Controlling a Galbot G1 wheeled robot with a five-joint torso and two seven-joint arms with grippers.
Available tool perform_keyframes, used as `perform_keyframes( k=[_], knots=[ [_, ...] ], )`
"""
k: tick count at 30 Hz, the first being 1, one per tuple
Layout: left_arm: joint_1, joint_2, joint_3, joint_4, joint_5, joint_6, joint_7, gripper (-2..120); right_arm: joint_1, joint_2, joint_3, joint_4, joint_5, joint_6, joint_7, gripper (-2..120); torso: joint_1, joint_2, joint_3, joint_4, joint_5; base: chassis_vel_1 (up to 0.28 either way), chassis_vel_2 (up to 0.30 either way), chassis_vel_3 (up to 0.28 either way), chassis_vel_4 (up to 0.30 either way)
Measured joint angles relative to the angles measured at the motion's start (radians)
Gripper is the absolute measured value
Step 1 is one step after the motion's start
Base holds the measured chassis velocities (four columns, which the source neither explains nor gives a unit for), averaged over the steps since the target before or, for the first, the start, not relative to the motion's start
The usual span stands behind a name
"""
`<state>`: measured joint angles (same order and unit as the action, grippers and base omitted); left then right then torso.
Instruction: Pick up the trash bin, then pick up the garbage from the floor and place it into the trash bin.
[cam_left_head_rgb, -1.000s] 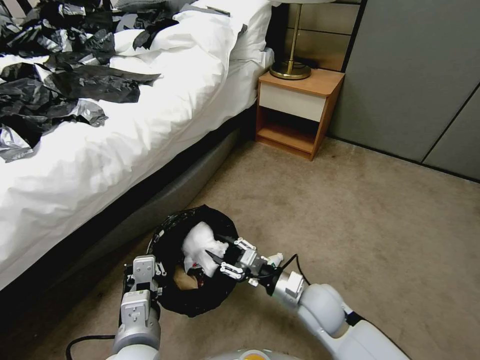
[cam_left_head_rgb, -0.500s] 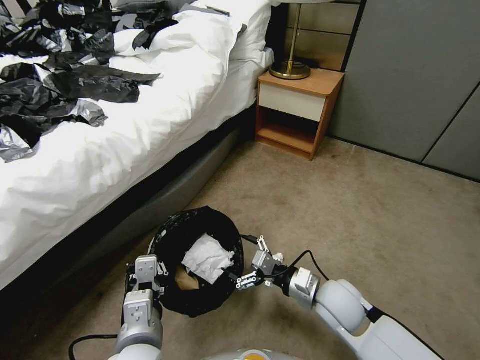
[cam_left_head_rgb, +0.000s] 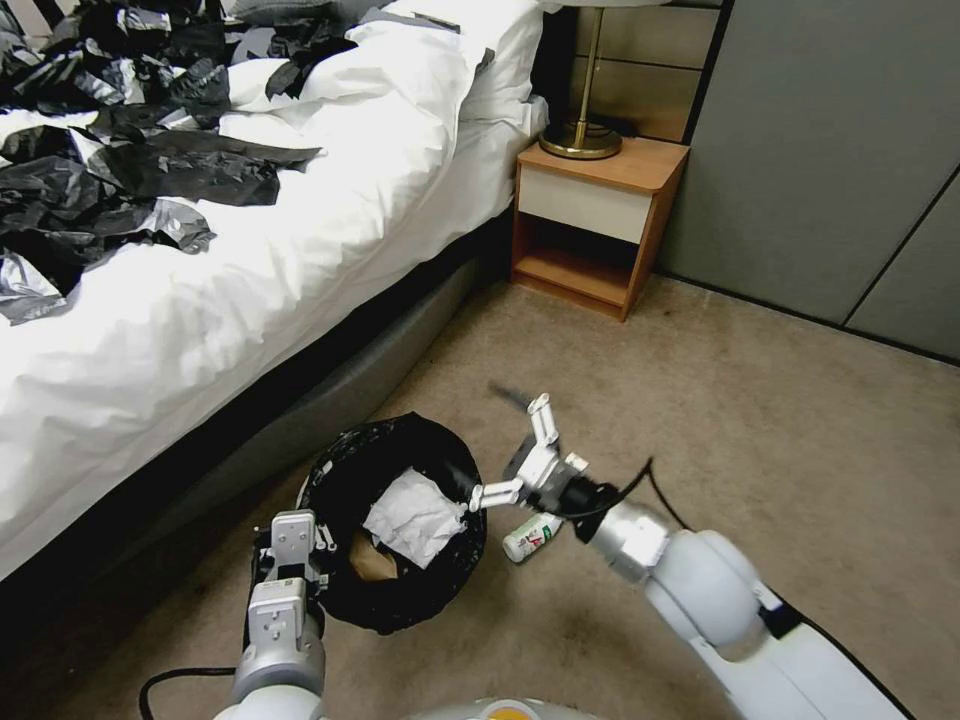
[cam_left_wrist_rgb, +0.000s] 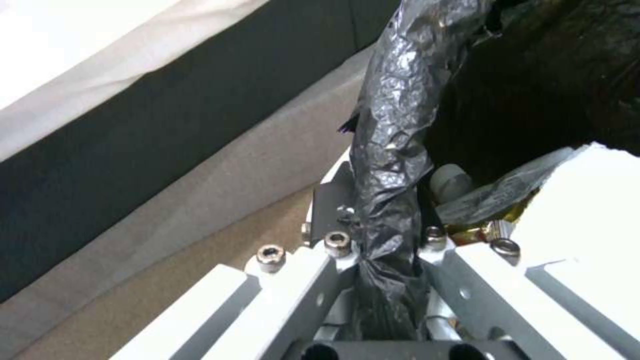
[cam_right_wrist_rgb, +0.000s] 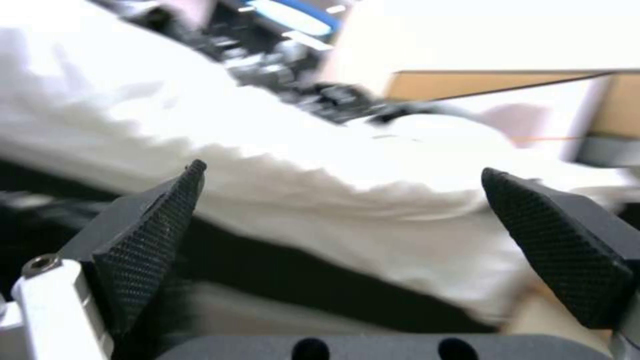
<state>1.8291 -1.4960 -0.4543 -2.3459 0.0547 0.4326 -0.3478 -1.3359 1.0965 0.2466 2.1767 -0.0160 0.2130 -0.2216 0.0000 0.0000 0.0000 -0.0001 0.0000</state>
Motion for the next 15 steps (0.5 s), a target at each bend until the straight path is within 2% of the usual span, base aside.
perform_keyframes(
  k=[2,3,7,15],
  knots=[
    [-0.003,0.006,-0.014,-0.002,-0.016,0.003,-0.001,0,-0.070,0.047,0.121,0.009,-0.003,0.037,0.012,100,0.000,0.000,0.000,-0.0001,-0.0001,0.000,0.000,0.000,0.000],
    [-0.003,0.006,-0.014,-0.002,-0.016,0.003,-0.001,0,-0.070,0.047,0.121,0.009,-0.003,0.037,0.012,100,0.000,0.000,0.000,-0.0001,-0.0001,0.000,0.000,0.000,0.000],
    [-0.017,0.010,-0.028,-0.008,-0.039,0.015,-0.003,0,-0.190,0.101,0.245,-0.052,0.020,0.103,0.043,100,0.000,0.000,0.000,-0.0002,0.0001,0.000,0.000,0.000,0.000],
    [-0.026,0.009,-0.028,-0.012,-0.043,0.024,-0.004,0,-0.244,0.109,0.277,-0.157,0.045,0.153,0.030,100,0.000,0.000,0.000,0.0000,0.0002,0.000,0.000,0.000,0.000]
  ],
)
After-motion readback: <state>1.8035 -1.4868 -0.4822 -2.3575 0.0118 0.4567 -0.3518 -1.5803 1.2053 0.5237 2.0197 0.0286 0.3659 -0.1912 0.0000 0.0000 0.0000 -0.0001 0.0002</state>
